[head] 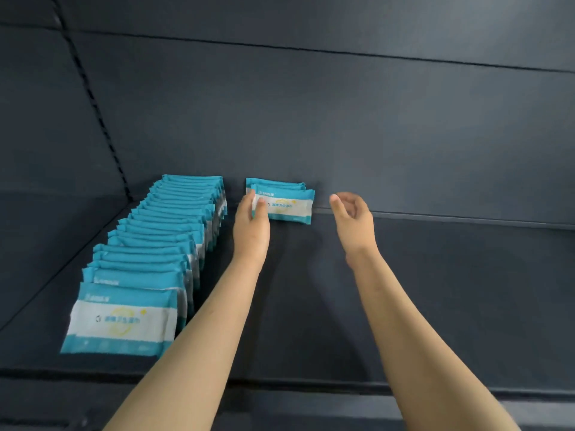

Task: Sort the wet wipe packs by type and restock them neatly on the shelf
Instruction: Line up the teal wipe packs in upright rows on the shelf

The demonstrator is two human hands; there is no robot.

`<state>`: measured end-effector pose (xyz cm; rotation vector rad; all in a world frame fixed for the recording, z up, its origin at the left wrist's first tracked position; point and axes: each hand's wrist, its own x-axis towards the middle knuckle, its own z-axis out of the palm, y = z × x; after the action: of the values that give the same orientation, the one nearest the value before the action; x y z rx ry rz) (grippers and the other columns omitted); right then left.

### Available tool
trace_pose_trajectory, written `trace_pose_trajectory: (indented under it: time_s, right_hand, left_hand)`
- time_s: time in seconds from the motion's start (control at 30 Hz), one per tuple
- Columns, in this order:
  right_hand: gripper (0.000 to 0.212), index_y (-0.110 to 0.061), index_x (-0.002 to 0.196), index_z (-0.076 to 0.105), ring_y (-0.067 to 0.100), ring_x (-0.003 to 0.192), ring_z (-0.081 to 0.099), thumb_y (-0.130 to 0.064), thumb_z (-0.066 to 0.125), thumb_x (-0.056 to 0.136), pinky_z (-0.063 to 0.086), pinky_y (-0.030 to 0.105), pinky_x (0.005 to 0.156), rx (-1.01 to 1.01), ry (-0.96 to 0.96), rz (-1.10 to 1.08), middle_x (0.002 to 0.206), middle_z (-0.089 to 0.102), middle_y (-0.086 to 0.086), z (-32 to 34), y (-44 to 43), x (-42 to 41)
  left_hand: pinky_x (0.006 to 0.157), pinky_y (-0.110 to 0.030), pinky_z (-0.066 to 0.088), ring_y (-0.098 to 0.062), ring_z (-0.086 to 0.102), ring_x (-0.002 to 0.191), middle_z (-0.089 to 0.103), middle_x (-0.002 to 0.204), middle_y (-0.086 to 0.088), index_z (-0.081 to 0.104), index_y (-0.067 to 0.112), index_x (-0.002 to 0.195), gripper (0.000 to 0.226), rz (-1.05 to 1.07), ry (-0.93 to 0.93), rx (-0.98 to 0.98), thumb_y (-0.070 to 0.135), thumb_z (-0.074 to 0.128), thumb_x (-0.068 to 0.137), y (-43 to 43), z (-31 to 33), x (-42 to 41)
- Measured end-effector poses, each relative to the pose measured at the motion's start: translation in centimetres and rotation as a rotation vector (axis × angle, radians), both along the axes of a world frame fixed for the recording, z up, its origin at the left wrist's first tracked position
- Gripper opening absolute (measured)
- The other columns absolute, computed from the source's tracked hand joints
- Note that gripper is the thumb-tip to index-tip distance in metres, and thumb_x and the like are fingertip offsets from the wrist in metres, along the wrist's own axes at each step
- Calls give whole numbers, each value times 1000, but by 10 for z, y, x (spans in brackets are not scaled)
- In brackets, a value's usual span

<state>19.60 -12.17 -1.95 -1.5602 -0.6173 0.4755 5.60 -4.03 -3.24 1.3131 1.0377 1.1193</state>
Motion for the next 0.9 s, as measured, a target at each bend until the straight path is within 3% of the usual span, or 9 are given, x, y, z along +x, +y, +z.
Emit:
trace_pose_trajectory:
  time_s: [0.1,0.2,0.27,0.33,0.5,0.73,0.9]
  right_hand:
    - [37,-24,131,57,-14,95,50,-40,57,98,38,19,83,46,10,-42,122,60,-13,25,-43,-18]
    - [38,-30,133,55,-17,93,46,-44,56,98,35,20,84,78,25,-116,114,55,-21,44,-92,-42]
    - [39,-32,134,53,-11,101,49,-45,55,98,38,19,86,88,24,-175,116,55,-21,52,-127,-61]
    - [39,-34,135,53,-2,112,51,-45,56,98,41,26,97,100,24,-252,125,55,-16,53,-163,-77]
    - [40,-37,137,50,10,126,49,-48,53,98,39,39,111,112,53,-436,134,52,-12,39,-257,-99]
    - [49,-32,144,42,19,136,42,-53,45,100,37,37,107,94,139,-668,149,45,-5,-11,-401,-99]
    - [53,-33,145,38,24,137,41,-57,43,99,36,47,112,40,260,-812,151,43,-1,-55,-500,-81]
  left_hand:
    - [111,-25,29,-7,40,136,44,149,10,45,26,145,44,-102,-25,-1,33,45,102,-24,15,-9]
    - [109,-22,25,-6,36,139,40,152,12,43,27,147,44,-254,-19,17,33,45,103,-52,31,-27]
    - [104,-21,24,-4,35,138,38,153,13,41,28,147,45,-365,-13,32,35,44,103,-73,39,-40]
    - [105,-22,25,-6,33,139,35,153,13,39,29,148,46,-456,8,51,38,42,103,-95,44,-53]
    - [117,-41,31,-11,38,139,38,153,10,40,30,148,48,-617,12,52,41,43,101,-157,45,-64]
    - [105,-33,43,-12,49,128,49,142,11,45,32,143,43,-915,27,-43,42,48,101,-266,21,-33]
    - [104,-35,46,-13,52,125,53,140,7,48,30,140,42,-1041,133,-95,45,46,101,-354,-21,11]
